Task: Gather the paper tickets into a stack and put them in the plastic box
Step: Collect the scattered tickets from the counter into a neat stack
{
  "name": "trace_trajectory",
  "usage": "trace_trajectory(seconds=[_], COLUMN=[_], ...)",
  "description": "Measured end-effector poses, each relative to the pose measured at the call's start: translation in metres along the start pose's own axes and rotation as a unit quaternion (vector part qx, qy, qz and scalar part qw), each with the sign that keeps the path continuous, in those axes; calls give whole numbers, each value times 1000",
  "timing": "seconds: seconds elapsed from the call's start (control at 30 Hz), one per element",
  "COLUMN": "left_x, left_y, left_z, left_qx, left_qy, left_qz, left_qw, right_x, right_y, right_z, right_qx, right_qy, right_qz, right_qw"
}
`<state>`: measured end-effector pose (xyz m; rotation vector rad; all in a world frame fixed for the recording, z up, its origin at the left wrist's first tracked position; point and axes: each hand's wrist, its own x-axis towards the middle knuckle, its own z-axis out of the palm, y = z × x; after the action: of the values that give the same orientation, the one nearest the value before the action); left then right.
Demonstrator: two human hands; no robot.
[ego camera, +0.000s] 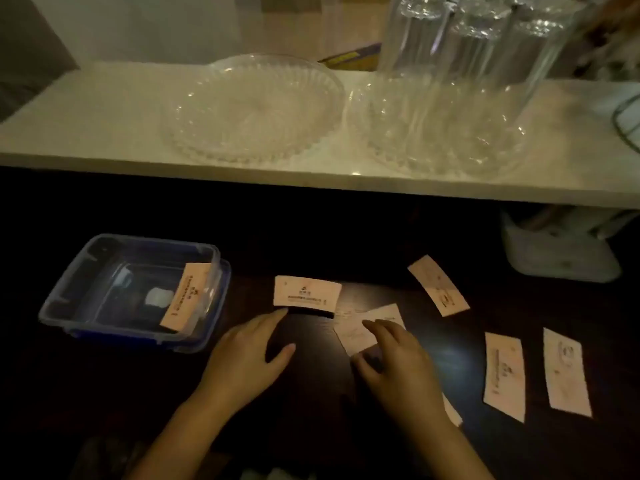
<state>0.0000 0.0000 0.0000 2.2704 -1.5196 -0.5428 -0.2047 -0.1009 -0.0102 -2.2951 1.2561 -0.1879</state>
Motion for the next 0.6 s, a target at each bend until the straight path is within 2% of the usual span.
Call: trace_trajectory(seconds=[0.17,0.33,0.47,0.6], left_x=[15,46,52,53], left_y=[2,0,11,33], left_z=[21,31,54,80], left_qx=[-15,-40,-5,32], left_qy=[-69,-66,-106,-119], left_qz=[4,11,58,133], left_qw=[998,997,993,983], right_x=[-21,-37,-56,-72], right_y=[28,51,70,76], right_z=[6,8,11,19], right_qx=[60,88,64,33], right_qy=[24,45,52,59], right_qz=[90,194,283,309], right_qw=[994,976,956,949])
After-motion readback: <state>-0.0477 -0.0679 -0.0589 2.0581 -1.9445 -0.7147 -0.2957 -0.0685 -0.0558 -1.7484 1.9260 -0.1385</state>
